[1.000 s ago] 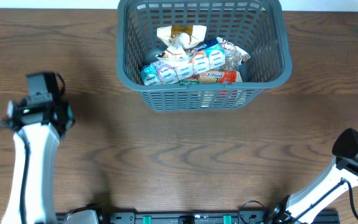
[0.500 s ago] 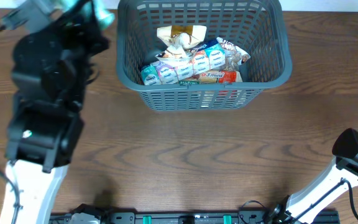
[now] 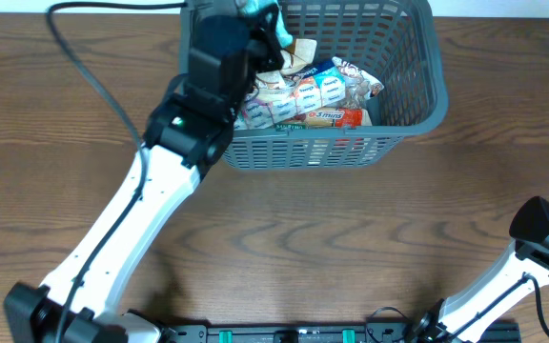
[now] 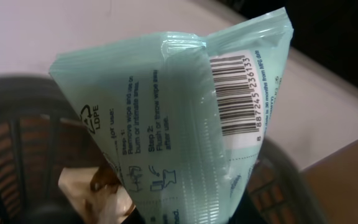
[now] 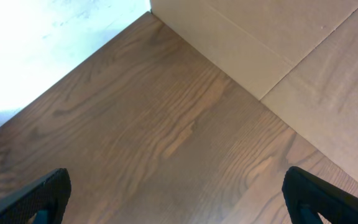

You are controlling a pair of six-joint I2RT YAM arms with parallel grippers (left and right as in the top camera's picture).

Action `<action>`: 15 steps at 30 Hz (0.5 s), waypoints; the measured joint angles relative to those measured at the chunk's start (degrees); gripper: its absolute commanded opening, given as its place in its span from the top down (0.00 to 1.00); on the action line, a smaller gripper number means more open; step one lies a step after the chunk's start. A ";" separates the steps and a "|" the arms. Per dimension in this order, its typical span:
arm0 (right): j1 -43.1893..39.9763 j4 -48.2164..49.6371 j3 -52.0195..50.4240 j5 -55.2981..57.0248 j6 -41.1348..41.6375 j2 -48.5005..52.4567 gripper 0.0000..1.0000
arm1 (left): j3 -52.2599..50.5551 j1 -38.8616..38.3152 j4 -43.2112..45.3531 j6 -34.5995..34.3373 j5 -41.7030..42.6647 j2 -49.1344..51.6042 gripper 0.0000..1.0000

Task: Pack container
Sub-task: 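Carry the wipes pack over the basket and open the left gripper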

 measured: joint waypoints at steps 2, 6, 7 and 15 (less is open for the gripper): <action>0.00 0.00 0.00 0.00 -0.02 0.00 0.01 | 0.00 0.00 -0.87 -0.04 -0.02 1.38 0.95; 0.00 0.00 0.00 -0.02 0.00 0.00 0.01 | 0.00 0.00 -3.26 -0.04 -0.02 4.50 0.94; 0.00 0.00 0.00 -0.02 0.00 0.00 0.01 | 0.00 0.00 -3.85 -0.04 -0.02 5.07 0.94; 0.00 -0.02 0.00 -0.02 0.00 0.00 0.01 | 0.00 0.00 -8.28 -0.04 -0.02 10.40 0.94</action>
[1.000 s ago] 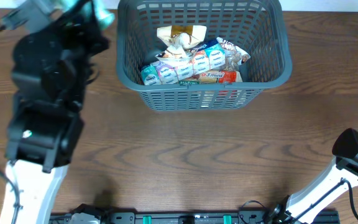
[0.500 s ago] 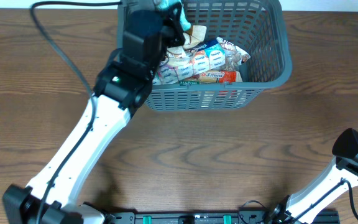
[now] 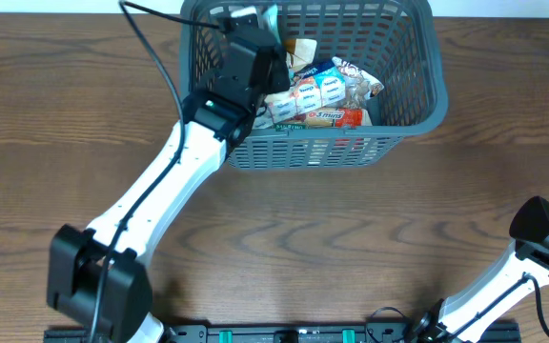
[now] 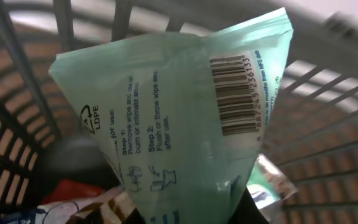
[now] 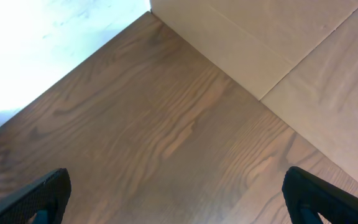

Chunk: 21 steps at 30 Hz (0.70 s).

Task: Pack container
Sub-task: 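Carry the wipes pack over the basket and open the left gripper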

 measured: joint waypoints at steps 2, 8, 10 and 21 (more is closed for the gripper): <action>0.00 0.00 0.00 0.02 0.00 0.00 0.01 | 0.00 0.00 -0.42 0.00 0.00 1.11 0.94; 0.00 -0.02 0.00 0.02 0.00 0.00 0.01 | 0.00 0.00 -1.66 0.00 -0.04 1.84 0.52; 0.00 -0.02 0.00 0.00 0.00 0.00 0.01 | 0.00 0.00 -1.77 -0.15 -0.07 1.84 0.37; 0.00 -0.04 0.00 0.02 0.00 0.00 0.01 | 0.57 0.42 -2.60 2.32 -2.62 1.55 0.01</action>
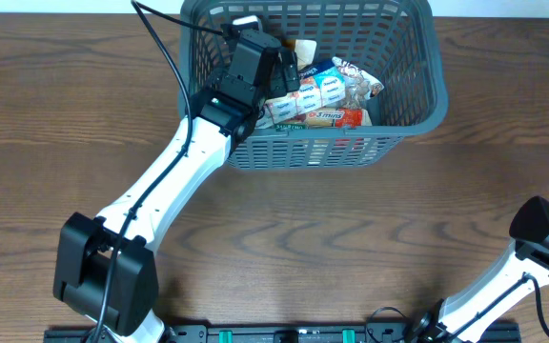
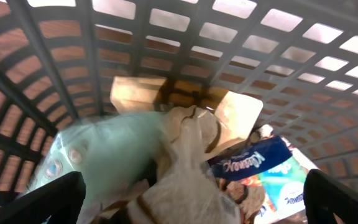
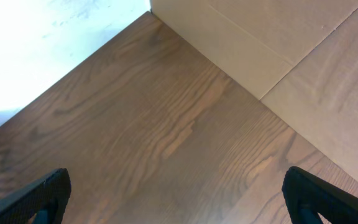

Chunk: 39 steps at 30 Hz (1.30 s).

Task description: Pack container

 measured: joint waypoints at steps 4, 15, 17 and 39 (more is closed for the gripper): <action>0.00 -0.02 0.00 -0.02 0.00 0.00 0.01 | 4.31 0.74 -2.51 2.71 -0.94 -1.29 0.01; 0.00 -0.02 0.00 0.00 0.00 0.00 0.01 | 18.80 1.09 -9.77 9.57 -10.19 -13.00 0.01; 0.00 -0.04 0.00 -0.02 0.00 0.00 0.01 | 20.41 1.07 -12.94 10.08 -13.16 -15.37 0.01; 0.00 -0.13 0.00 -0.02 0.00 0.00 0.01 | 22.32 1.09 -73.07 -2.86 -25.11 -41.81 0.01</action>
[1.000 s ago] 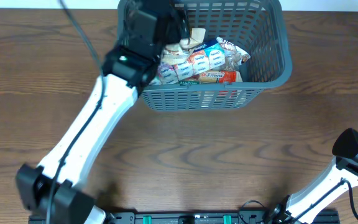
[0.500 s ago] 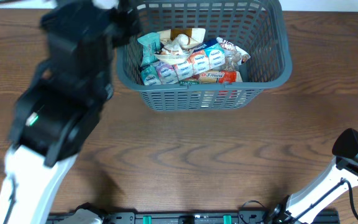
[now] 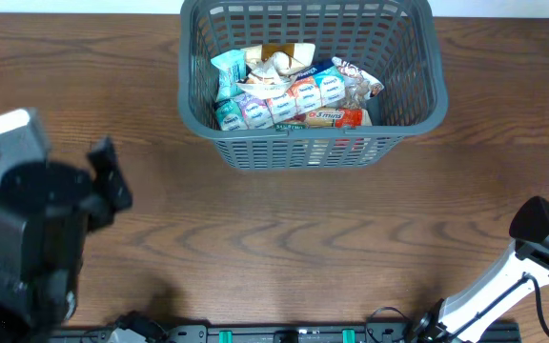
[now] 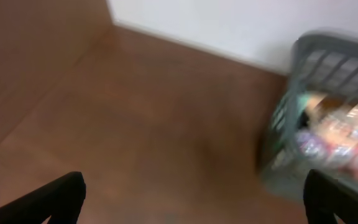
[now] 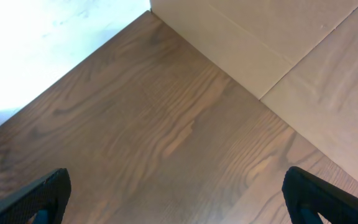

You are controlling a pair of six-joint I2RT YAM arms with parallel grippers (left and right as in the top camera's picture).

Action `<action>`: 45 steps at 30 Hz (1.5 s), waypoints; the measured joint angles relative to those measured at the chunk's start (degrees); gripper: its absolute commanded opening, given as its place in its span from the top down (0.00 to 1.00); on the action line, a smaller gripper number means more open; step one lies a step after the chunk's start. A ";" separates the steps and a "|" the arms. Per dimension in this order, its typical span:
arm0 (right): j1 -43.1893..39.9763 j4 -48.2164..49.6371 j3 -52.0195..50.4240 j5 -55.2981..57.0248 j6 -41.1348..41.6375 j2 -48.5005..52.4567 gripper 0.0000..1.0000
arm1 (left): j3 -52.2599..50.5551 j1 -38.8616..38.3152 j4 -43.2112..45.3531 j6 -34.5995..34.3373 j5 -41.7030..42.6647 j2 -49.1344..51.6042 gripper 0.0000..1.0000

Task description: Pack container

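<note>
The grey basket (image 3: pixel 408 86) stands at the table's far middle, filled with several snack packets. A mint-green wipes pack (image 3: pixel 225 70) lies at its left end. My left gripper (image 4: pixel 191 199) is open and empty, with its fingers wide apart over bare wood. The left wrist view is blurred and shows the basket (image 4: pixel 328 99) off to the right. In the overhead view the left arm (image 3: pixel 36 219) looms large at the left, well away from the basket. Over the table's right corner my right gripper (image 5: pixel 176 193) is open and holds nothing.
The right arm (image 3: pixel 541 233) sits at the table's front right. In the right wrist view a cardboard surface (image 5: pixel 303 56) borders the brown wooden table (image 5: pixel 166 137). White wall shows behind the basket in the left wrist view.
My left arm has left the basket and now sits high over the table's left side, its gripper still open. The wipes pack stays in the basket. The right arm has not moved.
My left gripper held the mint-green wipes pack above the basket's left end, then lower inside the basket. Then it was open with the pack lying among the packets. Now the arm is far from the basket at the left.
</note>
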 measured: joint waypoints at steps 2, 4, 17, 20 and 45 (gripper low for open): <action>0.00 0.02 0.00 0.02 -0.02 0.00 0.01 | -0.20 0.02 -3.52 -3.17 0.04 -1.84 0.01; 0.00 0.00 0.00 0.00 0.00 0.00 0.01 | -0.13 0.04 -3.61 -5.55 0.09 -4.00 0.01; 0.00 -0.02 0.00 0.00 -0.02 0.00 0.01 | -4.59 0.04 -3.61 -11.19 3.69 -24.24 0.01; 0.00 -0.02 0.00 0.00 0.00 0.00 0.01 | -4.74 0.04 -3.61 -11.63 4.28 -27.10 0.02; 0.00 -0.02 0.00 -0.02 0.00 0.00 0.01 | -32.04 22.93 36.24 28.39 23.93 -33.38 0.01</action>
